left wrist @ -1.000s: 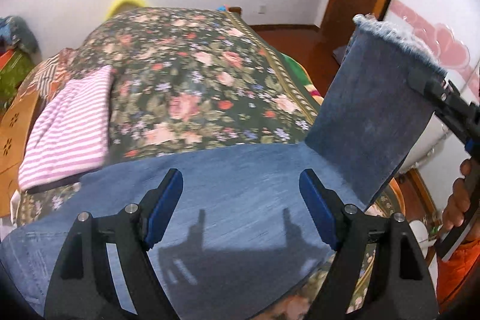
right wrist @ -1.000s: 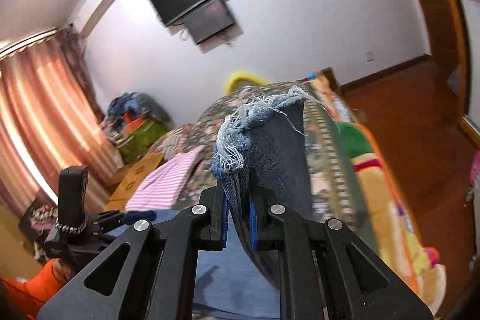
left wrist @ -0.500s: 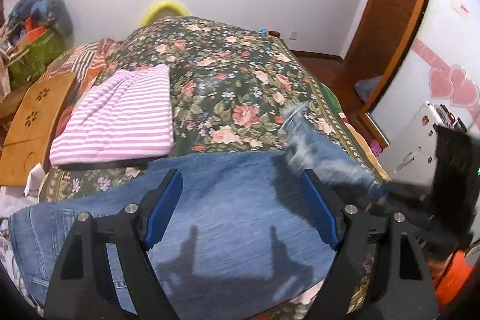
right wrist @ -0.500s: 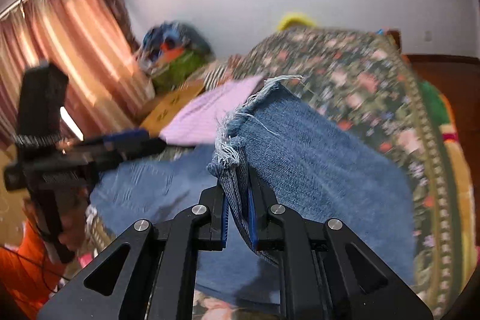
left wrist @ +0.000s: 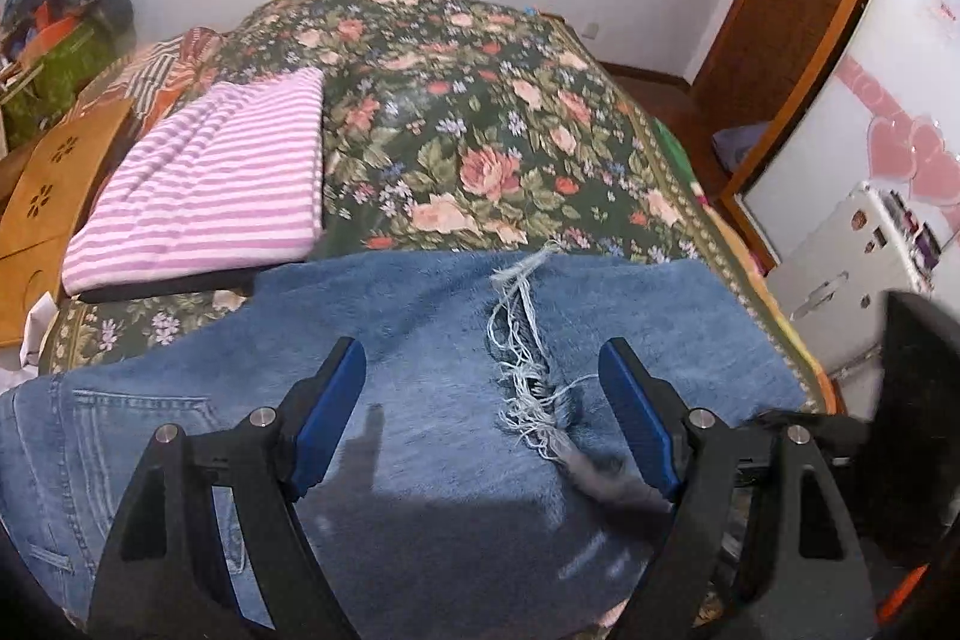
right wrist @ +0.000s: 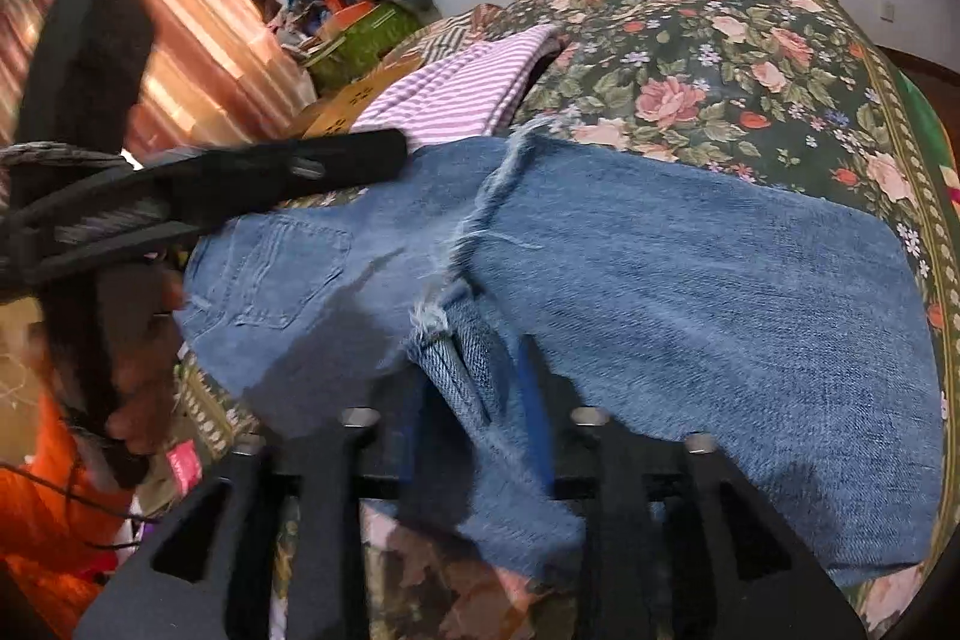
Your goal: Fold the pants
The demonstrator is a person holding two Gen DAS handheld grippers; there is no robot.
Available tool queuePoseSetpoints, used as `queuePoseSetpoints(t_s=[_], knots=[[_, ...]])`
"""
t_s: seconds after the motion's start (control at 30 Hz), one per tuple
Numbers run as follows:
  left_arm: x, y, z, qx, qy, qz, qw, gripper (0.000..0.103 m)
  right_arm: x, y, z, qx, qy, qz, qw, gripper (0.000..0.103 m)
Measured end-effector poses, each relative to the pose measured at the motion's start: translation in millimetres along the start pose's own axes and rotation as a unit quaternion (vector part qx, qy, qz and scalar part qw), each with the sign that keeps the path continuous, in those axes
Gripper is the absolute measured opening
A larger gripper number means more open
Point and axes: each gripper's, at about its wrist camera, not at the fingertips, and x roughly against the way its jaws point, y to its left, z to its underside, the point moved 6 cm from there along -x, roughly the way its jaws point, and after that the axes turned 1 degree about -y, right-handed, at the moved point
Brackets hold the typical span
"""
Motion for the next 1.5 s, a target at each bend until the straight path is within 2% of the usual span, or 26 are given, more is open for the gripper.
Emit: queuePoseSetpoints(t_s=[0.13, 0.23, 0.33, 0.4, 0.57, 0.7, 0.9, 1.03, 1.17, 1.37, 1.5], knots=[[-21, -2, 4, -0.011, 0.017, -0.014, 0.9997, 0.081, 28, -5, -3, 0.014, -0.04, 0.018, 0.999, 0.046], [-37, 1, 8, -0.007, 0.032, -0.023, 0.9992, 0.081, 41, -26, -2, 0.008, -0.058, 0.065, 0.996, 0.046], [-51, 7, 15, -0.006, 0.045, -0.034, 0.9984, 0.081, 39, -56, 6, -0.018, -0.047, 0.107, 0.993, 0.046], [-57, 10, 18, -0.003, 0.052, -0.032, 0.9981, 0.082, 32, -71, 16, -0.036, -0.031, 0.112, 0.993, 0.046], [-62, 20, 25, 0.035, 0.058, -0.012, 0.9976, 0.085, 31, -65, 27, -0.024, -0.028, 0.124, 0.992, 0.047], [-50, 26, 24, 0.037, 0.049, -0.033, 0.9976, 0.084, 37, -64, 23, -0.031, -0.016, 0.132, 0.991, 0.05], [9, 61, 24, 0.06, -0.009, -0.065, 0.996, 0.084, 57, -55, 7, -0.012, -0.044, 0.143, 0.989, 0.05], [68, 99, 25, 0.072, -0.063, -0.119, 0.9883, 0.084, 66, -40, -10, 0.008, -0.07, 0.141, 0.987, 0.051], [120, 137, 36, 0.1, -0.096, -0.135, 0.9811, 0.084, 66, -16, -29, 0.037, -0.093, 0.131, 0.986, 0.052], [174, 192, 78, 0.134, -0.106, -0.195, 0.9658, 0.084, 53, 25, -46, 0.08, -0.109, 0.102, 0.986, 0.052], [188, 216, 118, 0.178, -0.099, -0.194, 0.9597, 0.084, 33, 49, -48, 0.107, -0.099, 0.087, 0.985, 0.053]])
